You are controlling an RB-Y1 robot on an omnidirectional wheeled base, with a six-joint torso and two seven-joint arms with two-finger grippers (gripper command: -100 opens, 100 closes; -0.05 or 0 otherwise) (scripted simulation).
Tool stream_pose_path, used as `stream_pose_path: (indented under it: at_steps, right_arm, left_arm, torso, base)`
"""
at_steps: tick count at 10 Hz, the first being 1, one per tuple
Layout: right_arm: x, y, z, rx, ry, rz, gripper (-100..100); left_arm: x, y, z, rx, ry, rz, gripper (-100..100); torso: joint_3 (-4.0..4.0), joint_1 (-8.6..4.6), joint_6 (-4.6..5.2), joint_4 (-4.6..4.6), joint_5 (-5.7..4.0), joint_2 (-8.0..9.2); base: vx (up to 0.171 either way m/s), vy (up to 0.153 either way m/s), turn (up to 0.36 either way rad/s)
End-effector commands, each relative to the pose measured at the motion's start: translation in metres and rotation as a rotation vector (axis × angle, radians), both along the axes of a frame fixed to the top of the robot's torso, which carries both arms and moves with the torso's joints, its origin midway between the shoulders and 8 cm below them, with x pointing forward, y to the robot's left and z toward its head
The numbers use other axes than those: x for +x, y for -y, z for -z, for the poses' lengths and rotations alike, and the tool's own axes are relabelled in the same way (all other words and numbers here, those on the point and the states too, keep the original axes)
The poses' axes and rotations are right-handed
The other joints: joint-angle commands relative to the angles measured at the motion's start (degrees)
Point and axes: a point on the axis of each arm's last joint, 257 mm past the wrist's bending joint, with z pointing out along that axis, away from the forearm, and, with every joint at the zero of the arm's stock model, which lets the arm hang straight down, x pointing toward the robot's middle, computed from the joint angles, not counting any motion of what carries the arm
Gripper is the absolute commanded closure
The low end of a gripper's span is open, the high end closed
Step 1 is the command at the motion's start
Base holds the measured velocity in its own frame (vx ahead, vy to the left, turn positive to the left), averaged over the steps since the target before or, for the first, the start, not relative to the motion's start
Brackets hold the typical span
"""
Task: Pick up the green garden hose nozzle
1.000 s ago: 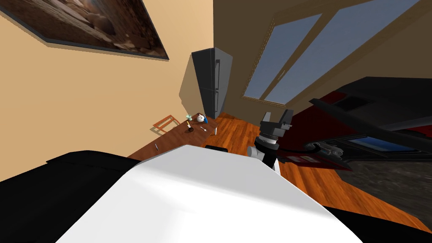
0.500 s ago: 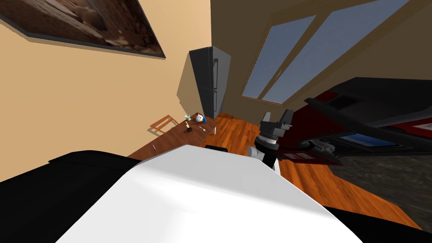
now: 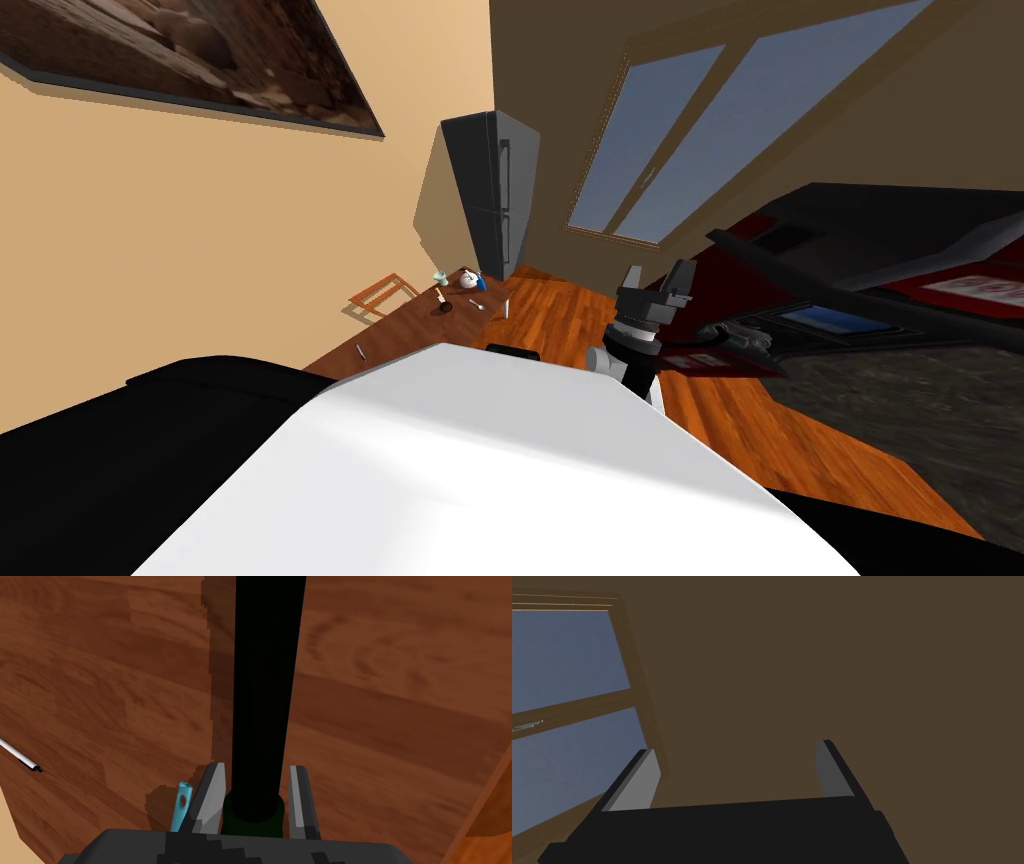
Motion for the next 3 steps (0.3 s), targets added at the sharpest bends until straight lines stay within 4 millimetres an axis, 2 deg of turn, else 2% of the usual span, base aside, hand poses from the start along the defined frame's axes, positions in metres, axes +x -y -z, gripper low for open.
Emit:
stream_pose_path:
  at_steps: [1,2,3]
  right_arm:
    - [0.0,0.0,0.0,0.0,0.0,0.0,0]
    - [0.0,0.0,0.0,0.0,0.0,0.0,0]
    - [0.0,0.0,0.0,0.0,0.0,0.0,0]
  left_arm:
    - [-0.0027,-0.0037,-0.0041,-0.001,0.0,-0.01,100]
    - [-0.0017,-0.0021,-0.0027,0.0,0.0,-0.005,100]
    - [-0.002,-0.0021,-0.0028,-0.001,0.0,-0.007,0]
  torso:
    - [0.0,0.0,0.0,0.0,0.0,0.0]
    - [0.0,0.0,0.0,0.0,-0.02,0.0]
    - [-0.02,0.07,0.0,-0.01,0.0,-0.04]
  base:
    - [-0.023,-0.039,-0.056]
    - [-0.01,-0.015,-0.007]
    - [0.0,0.0,0.0]
